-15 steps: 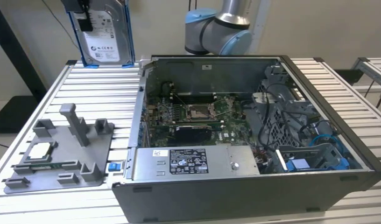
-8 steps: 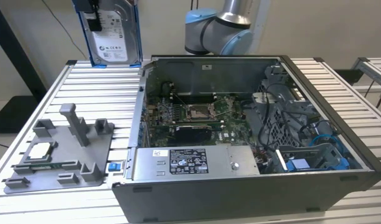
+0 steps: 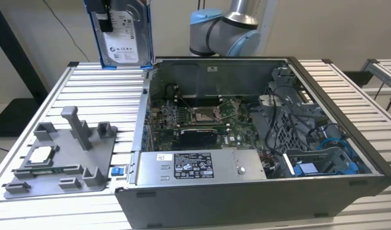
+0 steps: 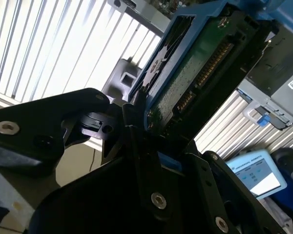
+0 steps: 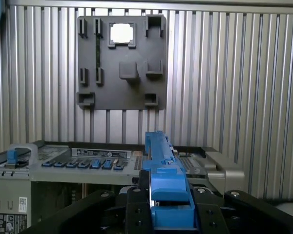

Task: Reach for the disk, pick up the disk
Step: 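Pick up the disk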

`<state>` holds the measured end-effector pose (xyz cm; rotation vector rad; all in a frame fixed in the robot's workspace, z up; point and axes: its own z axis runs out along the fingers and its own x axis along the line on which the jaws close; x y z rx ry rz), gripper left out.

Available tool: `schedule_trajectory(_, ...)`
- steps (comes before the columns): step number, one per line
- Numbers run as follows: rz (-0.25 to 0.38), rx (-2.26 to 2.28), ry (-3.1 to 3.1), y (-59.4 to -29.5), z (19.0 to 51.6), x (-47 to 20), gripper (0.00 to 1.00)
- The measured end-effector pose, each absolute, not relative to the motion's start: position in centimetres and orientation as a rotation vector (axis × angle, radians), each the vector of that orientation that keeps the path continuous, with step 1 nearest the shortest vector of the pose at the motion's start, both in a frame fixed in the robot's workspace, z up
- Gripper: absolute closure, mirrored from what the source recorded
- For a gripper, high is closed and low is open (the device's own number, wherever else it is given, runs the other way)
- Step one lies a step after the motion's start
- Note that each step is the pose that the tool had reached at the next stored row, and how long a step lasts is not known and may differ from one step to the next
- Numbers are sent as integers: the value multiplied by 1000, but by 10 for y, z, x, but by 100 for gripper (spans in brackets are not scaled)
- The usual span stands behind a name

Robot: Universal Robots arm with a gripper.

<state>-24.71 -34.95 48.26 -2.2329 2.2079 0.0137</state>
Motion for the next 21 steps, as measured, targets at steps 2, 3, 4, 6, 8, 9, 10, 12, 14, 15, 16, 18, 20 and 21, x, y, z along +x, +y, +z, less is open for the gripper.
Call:
schedule_trajectory(2, 14, -2233, 2208, -349, 483, -244, 100)
schedule_trajectory(3, 14, -2233, 2208, -349, 483, -242, 100)
schedule_trajectory(4, 14, -2233, 2208, -349, 483, -240, 100)
schedule_trajectory(6, 14, -2233, 2208, -349, 483, -237, 100)
schedule_trajectory(8, 14, -2233, 2208, -349, 483, -234, 100)
schedule_trajectory(9, 14, -2233, 2208, -349, 483, -232, 100)
schedule_trajectory(10, 14, -2233, 2208, -349, 483, -231, 100)
schedule_trajectory(12, 14, -2233, 2208, -349, 483, -228, 100)
schedule_trajectory(14, 14, -2233, 2208, -349, 483, -224, 100)
schedule_trajectory(15, 14, -2233, 2208, -349, 483, -222, 100)
schedule_trajectory(16, 14, -2233, 2208, -349, 483, -221, 100)
schedule_trajectory(18, 14, -2233, 2208, -349, 483, -217, 100)
schedule_trajectory(20, 14, -2233, 2208, -349, 483, -214, 100)
schedule_trajectory(21, 14, -2233, 2208, -349, 483, -212, 100)
